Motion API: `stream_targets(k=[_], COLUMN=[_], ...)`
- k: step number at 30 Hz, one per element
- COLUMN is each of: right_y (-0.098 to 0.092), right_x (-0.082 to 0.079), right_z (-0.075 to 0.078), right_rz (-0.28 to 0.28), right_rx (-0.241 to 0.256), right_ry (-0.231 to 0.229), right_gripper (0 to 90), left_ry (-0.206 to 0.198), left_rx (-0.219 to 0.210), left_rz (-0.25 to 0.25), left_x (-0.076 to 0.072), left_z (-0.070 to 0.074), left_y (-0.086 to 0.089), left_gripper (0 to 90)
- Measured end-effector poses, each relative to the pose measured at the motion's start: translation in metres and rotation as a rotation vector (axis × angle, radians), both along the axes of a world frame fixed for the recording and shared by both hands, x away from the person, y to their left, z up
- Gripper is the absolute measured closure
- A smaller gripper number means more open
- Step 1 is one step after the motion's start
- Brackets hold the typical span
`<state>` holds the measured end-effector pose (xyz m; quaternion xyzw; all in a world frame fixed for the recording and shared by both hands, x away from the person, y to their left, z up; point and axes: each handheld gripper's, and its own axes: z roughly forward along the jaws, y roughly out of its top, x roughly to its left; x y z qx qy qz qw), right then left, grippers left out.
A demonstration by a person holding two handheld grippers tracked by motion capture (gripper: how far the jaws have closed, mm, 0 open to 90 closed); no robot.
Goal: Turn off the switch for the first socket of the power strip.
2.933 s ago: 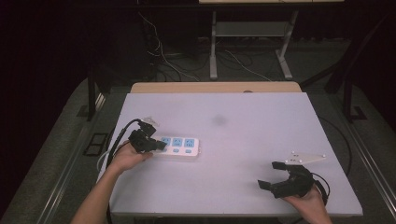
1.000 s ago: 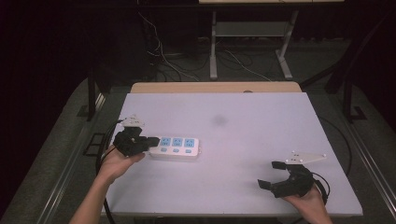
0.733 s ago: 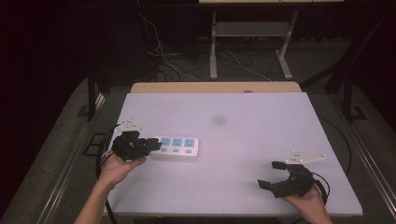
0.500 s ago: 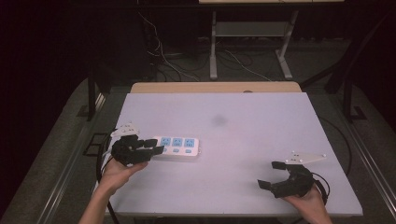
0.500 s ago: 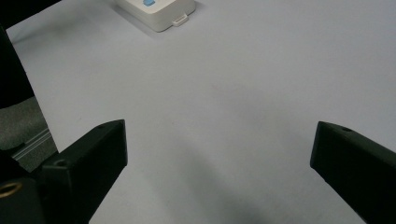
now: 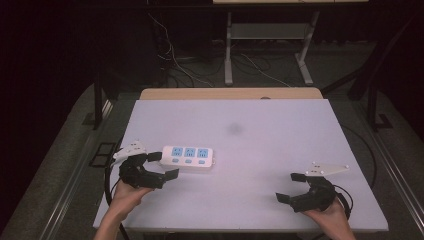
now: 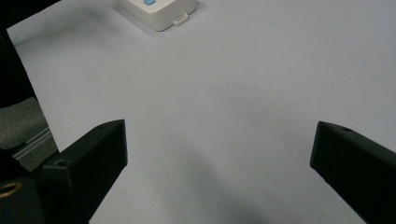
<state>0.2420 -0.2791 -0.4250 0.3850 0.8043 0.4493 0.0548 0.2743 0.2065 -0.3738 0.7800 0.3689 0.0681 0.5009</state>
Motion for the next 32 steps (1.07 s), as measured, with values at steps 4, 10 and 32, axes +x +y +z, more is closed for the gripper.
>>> stream_targets(k=[4, 10, 32], right_y=[0.0, 0.0, -0.001], right_x=[0.0, 0.0, -0.002], right_z=[0.0, 0.0, 0.001], right_rz=[0.002, 0.002, 0.005], right_rx=[0.0, 0.0, 0.007], right_ry=[0.0, 0.0, -0.002], right_gripper=[3.6, 3.6, 3.6], left_ry=[-0.01, -0.012, 0.023], left_rx=[-0.008, -0.012, 0.038], left_rz=[-0.016, -0.027, -0.045], left_x=[-0.006, -0.012, -0.018], left_z=[-0.006, -0.017, -0.055], left_y=[-0.005, -0.01, -0.025], left_gripper=[0.0, 0.0, 0.0])
